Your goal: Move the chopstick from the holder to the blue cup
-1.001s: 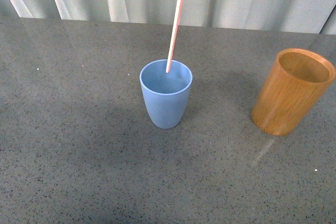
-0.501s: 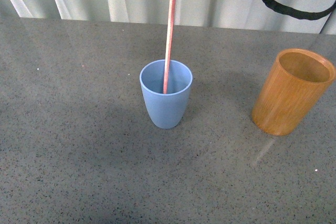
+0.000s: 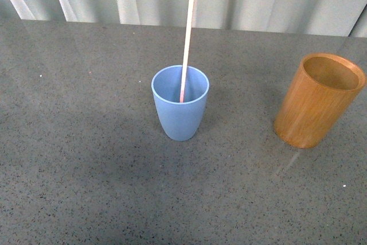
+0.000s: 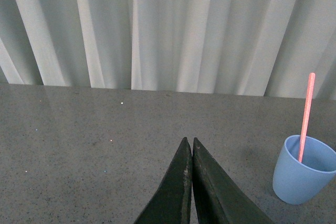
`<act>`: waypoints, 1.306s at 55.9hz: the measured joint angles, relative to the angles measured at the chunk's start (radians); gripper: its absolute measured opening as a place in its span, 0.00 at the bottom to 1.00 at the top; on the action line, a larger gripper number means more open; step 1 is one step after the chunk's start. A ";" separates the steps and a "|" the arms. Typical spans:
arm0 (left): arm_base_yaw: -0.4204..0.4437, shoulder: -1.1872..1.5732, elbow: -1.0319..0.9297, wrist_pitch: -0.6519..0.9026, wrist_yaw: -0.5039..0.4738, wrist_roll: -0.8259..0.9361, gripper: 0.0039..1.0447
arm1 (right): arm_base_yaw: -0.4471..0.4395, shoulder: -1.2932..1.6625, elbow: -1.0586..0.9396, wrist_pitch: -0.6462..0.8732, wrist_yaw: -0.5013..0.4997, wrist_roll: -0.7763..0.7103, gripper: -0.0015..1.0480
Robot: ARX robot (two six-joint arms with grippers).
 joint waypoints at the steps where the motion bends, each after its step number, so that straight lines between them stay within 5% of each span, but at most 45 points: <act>1: 0.000 0.000 0.000 0.000 0.000 0.000 0.03 | -0.004 -0.013 -0.028 0.004 -0.006 -0.003 0.36; 10: 0.000 0.000 0.000 0.000 0.000 0.000 0.03 | -0.043 -0.150 -0.176 0.022 -0.042 -0.014 0.01; 29: 0.000 0.000 0.000 0.000 -0.001 0.000 0.03 | -0.135 -0.348 -0.319 -0.035 -0.128 -0.014 0.01; 73: 0.000 0.000 0.000 0.000 0.000 0.000 0.03 | -0.137 -0.815 -0.431 -0.363 -0.132 -0.014 0.01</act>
